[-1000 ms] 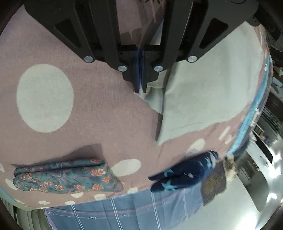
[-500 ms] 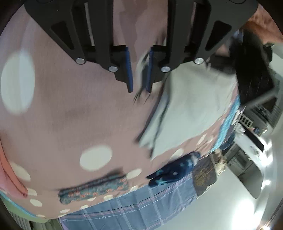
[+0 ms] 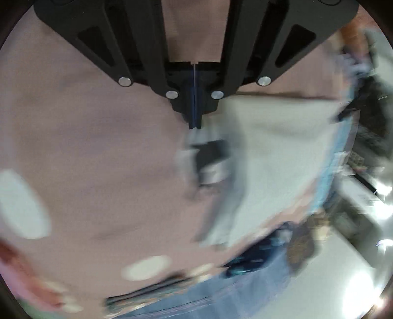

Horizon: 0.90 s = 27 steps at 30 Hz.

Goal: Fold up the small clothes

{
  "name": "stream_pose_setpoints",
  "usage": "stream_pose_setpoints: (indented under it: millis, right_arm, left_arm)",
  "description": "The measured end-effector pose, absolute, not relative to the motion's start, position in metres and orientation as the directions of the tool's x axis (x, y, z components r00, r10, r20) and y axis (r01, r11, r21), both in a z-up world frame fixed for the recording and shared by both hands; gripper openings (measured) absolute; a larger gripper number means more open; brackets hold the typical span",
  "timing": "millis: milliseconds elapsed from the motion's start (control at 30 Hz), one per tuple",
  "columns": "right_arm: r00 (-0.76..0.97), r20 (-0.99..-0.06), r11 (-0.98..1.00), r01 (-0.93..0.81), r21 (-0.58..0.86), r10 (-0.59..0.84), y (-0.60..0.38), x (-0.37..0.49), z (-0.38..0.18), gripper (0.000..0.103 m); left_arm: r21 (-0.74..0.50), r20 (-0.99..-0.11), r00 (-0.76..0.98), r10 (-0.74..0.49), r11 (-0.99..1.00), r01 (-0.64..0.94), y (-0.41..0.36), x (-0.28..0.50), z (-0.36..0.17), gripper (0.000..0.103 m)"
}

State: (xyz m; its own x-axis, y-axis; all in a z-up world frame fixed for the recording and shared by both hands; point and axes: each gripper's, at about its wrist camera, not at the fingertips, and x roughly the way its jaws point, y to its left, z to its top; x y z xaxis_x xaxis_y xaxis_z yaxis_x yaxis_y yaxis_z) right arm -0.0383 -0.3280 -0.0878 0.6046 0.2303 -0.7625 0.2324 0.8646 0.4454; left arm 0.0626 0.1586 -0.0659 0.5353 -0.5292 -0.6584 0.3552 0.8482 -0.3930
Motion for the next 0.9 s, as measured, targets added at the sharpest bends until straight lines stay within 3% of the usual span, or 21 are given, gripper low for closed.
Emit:
stream_pose_setpoints:
  millis: [200,333,767,900]
  right_arm:
    - [0.650,-0.751,0.930,0.194,0.313,0.117,-0.292,-0.031,-0.039,0.004]
    - [0.656,-0.735,0.961,0.049,0.273,0.175,-0.230,0.007,-0.012,0.014]
    - [0.494,-0.807,0.895,-0.437,0.090,0.323,0.024,0.160,0.007,0.027]
    - [0.434,-0.841,0.859,-0.508,0.068,0.324,0.085,0.204,0.000,0.030]
  left_arm:
    - [-0.438,-0.637,0.642,-0.426,0.886,0.154,0.247,0.050,-0.079,0.042]
    - [-0.487,-0.594,0.651,-0.473,0.855,0.177,0.255,0.052,-0.086,0.042]
    - [-0.587,-0.486,0.597,-0.638,0.745,0.317,0.270,0.089,-0.093,0.042]
    - [-0.581,-0.519,0.550,-0.654,0.742,0.334,0.267,0.124,-0.088,0.042]
